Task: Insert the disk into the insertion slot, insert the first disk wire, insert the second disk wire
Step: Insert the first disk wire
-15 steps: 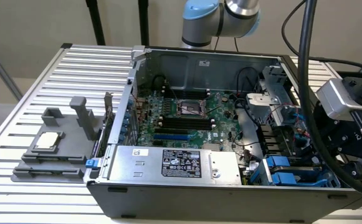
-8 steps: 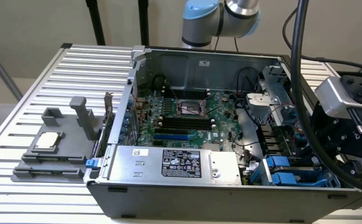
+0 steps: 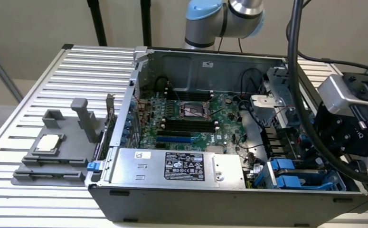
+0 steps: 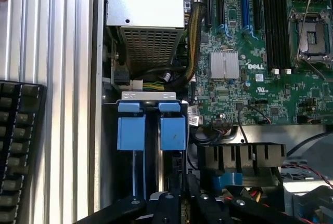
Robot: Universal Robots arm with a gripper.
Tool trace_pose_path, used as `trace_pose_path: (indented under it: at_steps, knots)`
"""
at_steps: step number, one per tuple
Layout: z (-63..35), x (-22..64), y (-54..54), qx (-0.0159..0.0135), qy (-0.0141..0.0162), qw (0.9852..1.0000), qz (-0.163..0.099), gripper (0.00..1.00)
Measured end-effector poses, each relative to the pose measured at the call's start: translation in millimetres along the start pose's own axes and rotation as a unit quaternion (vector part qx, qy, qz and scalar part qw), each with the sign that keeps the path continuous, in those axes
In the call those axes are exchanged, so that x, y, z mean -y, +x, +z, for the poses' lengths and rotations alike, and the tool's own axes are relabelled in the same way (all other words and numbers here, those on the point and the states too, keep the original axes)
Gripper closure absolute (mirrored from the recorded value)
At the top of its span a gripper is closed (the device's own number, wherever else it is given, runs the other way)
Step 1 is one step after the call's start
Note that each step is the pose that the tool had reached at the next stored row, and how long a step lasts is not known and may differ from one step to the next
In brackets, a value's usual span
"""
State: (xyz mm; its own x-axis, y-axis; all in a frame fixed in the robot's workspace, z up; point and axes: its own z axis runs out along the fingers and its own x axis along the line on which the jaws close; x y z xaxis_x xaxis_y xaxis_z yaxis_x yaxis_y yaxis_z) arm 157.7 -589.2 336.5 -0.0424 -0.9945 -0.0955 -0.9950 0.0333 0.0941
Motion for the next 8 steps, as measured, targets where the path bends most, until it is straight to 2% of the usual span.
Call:
trace_pose_path:
  at_steps: [3,8]
  knots:
    - [0.3,1.1,0.0,-0.0065,-0.0015,1.0000,0.001,0.84]
    - [0.4,1.6,-0.5,-0.0168,-0.0022,0.9999,0.002,0.84]
